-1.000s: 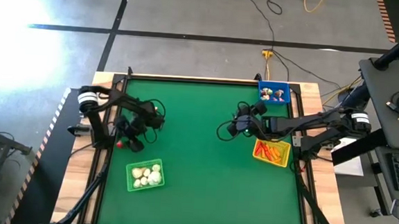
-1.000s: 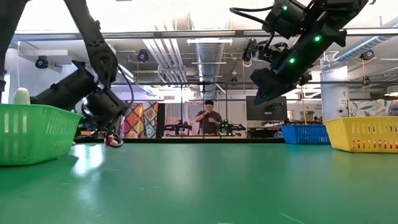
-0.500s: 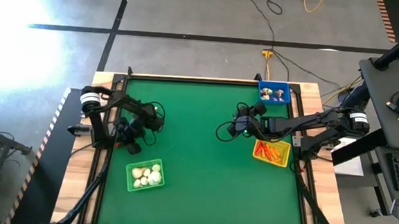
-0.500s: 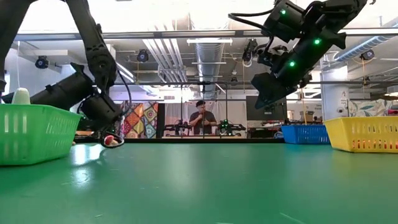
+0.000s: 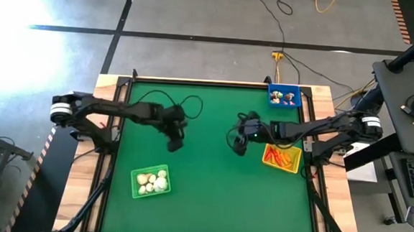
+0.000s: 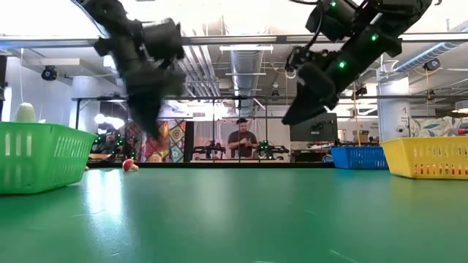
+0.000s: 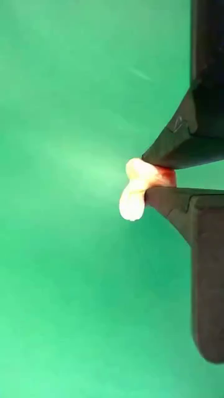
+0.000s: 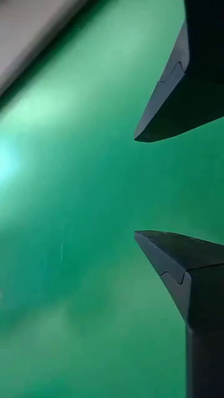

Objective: Sort produce into baskets
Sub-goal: Put the red mushroom into the blue bin

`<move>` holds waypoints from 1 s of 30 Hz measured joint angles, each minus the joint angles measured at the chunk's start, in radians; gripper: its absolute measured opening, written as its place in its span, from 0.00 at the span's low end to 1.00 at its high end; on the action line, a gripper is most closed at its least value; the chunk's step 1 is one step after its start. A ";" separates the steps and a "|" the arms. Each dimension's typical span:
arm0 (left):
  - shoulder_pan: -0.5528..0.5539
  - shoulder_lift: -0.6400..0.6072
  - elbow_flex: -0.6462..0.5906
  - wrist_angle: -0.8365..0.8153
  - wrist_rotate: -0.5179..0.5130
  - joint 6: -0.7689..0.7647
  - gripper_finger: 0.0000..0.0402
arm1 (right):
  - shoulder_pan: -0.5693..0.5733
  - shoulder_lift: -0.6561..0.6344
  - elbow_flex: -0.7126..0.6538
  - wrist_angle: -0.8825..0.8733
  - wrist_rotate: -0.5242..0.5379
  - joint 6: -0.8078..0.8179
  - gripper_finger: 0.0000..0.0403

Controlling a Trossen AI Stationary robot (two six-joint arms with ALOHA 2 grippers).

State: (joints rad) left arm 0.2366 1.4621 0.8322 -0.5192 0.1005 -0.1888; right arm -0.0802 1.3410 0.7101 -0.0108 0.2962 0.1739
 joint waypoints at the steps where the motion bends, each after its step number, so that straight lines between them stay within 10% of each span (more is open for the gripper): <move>1: -0.013 -0.001 -0.009 0.108 -0.004 0.005 0.06 | 0.006 0.005 0.000 0.025 -0.042 -0.025 0.59; 13: -0.084 0.288 -0.096 0.893 -0.012 0.016 0.13 | 0.076 0.277 -0.004 0.335 -0.096 -0.108 0.59; 21: -0.106 0.420 -0.058 0.914 -0.004 0.025 0.30 | 0.078 0.407 -0.003 0.572 -0.098 -0.134 0.59; 30: -0.108 0.244 -0.060 0.742 0.083 0.036 0.37 | 0.078 0.500 -0.001 0.703 -0.144 -0.150 0.59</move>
State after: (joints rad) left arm 0.1284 1.7062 0.7719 0.2224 0.1840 -0.1528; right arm -0.0025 1.8411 0.7090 0.6922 0.1523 0.0237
